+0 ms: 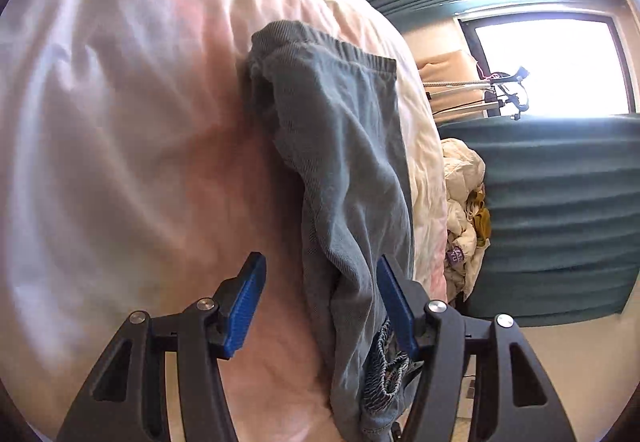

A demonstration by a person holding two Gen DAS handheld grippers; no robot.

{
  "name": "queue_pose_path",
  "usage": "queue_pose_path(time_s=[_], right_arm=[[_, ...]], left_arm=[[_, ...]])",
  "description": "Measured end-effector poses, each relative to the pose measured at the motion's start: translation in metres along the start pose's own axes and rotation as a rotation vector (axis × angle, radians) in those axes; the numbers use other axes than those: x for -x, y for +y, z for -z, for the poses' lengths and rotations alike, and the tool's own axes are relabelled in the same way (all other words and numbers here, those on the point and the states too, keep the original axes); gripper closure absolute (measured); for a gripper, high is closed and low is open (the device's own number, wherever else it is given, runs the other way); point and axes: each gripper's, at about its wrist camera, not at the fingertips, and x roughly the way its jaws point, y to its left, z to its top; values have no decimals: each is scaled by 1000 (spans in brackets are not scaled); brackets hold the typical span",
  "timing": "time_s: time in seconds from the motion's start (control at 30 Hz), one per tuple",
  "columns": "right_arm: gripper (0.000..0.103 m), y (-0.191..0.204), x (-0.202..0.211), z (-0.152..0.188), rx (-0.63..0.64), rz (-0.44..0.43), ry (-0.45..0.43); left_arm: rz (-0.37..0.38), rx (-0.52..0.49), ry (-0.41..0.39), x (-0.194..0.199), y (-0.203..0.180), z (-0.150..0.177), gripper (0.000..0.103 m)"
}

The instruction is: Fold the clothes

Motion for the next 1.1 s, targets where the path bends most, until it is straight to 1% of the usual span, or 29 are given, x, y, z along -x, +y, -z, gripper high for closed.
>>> queue_pose_path(time_s=[0.07,0.13,0.3,0.4,0.5,0.53,0.57,0.6,0.63,0.67,0.73,0.83,0.9,1.1], right_arm=[[31,0,0,0,-1,3,1],[31,0,0,0,-3,6,3],[31,-1,-1,0,-2,15,5],[31,-3,-1,-1,-14,15,7],[31,-6,-2,-2,-27,12,11],[31,-7,-2,-3,-33,10,12],[31,-7,-2,-3,-39,8,13],[31,-8,-2,-4,-44,6,14],[31,-9,-2,-4,-49,4,16],[31,-9,-1,-4,-52,3,15],[31,-10,0,-4,-56,1,14],[31,-10,1,-3,-61,-3,14],[31,-10,3,-4,-66,-7,15],[31,-19,11,-7,-125,-39,17]], left_arm=[[36,29,-6,-9,3,-6,44],[73,33,-20,-16,1,-11,44],[86,-8,-60,-33,-2,-26,44],[54,-38,-86,-41,-3,-33,44],[28,-61,-110,-49,-2,-38,50],[14,-78,-120,-51,-3,-40,57],[-3,-101,-127,-52,-5,-40,67],[-21,-129,-134,-53,-9,-40,71],[-37,-159,-144,-54,-15,-38,80],[-44,-189,-159,-52,-22,-35,86],[-45,-248,-205,-46,-39,-31,89],[-9,-327,-269,-32,-72,-18,91],[15,-378,-298,-23,-97,-8,91],[94,-523,-323,-2,-186,34,91]])
